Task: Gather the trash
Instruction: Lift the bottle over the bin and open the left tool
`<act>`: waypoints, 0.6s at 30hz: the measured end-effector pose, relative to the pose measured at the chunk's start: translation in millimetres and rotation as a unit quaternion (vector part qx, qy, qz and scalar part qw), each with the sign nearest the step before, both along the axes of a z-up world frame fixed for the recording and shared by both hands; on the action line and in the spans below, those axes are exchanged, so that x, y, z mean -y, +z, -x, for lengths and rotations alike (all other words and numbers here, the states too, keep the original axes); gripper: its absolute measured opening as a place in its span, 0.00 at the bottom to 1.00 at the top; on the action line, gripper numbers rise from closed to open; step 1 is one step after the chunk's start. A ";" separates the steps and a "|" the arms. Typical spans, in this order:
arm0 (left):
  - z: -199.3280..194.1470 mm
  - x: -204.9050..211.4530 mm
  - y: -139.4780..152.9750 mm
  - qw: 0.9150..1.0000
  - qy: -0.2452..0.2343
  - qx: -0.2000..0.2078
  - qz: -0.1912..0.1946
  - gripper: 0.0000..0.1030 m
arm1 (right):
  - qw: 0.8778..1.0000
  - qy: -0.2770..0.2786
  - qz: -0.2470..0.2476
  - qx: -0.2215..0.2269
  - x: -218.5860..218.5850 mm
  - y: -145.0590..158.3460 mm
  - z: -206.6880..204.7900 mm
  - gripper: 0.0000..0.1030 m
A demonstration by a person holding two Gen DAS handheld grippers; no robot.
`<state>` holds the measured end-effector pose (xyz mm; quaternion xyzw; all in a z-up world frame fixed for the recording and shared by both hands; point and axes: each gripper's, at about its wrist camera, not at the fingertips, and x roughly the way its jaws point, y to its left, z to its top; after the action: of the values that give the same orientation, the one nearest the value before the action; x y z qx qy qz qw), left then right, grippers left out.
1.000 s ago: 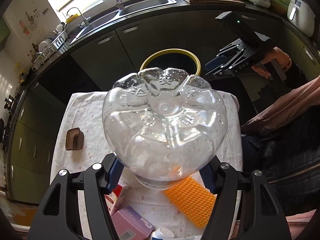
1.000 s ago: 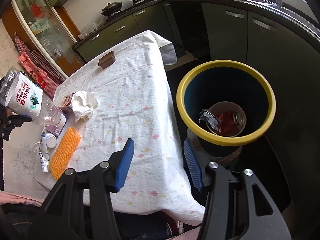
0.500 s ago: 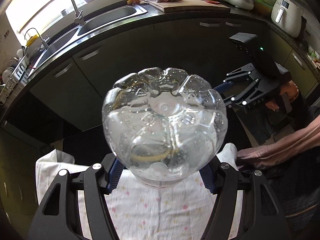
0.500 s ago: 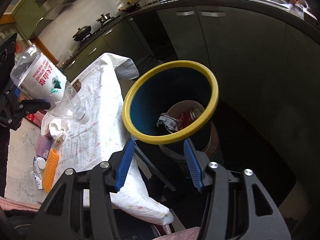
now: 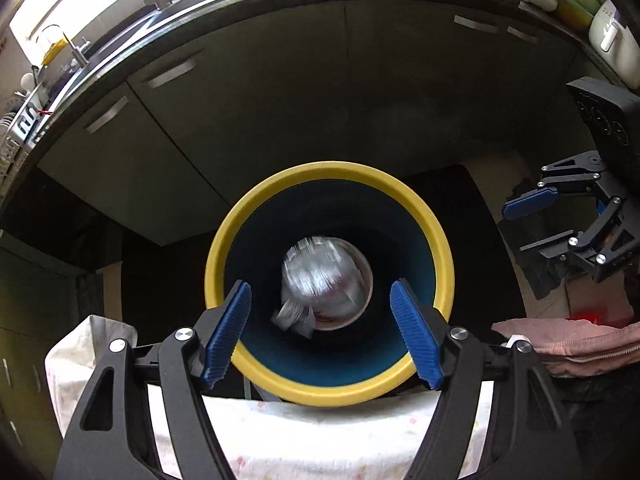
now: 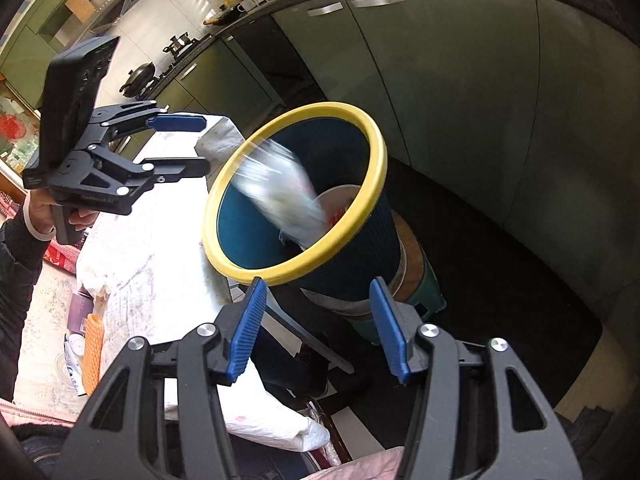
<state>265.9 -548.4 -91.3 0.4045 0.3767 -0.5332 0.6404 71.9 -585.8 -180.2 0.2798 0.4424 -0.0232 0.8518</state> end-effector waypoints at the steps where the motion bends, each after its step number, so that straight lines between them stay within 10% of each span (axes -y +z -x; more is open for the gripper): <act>1: 3.6 -6.1 5.0 1.000 0.003 0.005 0.004 0.74 | 1.000 0.004 -0.001 0.001 -2.2 -0.4 -1.5 0.50; 11: 42.8 -116.0 82.1 0.991 0.097 0.037 0.083 0.89 | 0.998 0.054 0.007 0.006 -35.6 8.3 -12.7 0.50; 18: 62.5 -236.3 114.7 0.960 0.231 0.037 0.152 0.95 | 0.995 0.091 0.031 0.006 -72.9 21.7 -27.8 0.51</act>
<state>203.4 -312.0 23.3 0.2238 0.3502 -0.4068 0.8135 99.7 -512.9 -158.5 0.2117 0.4597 0.0422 0.8614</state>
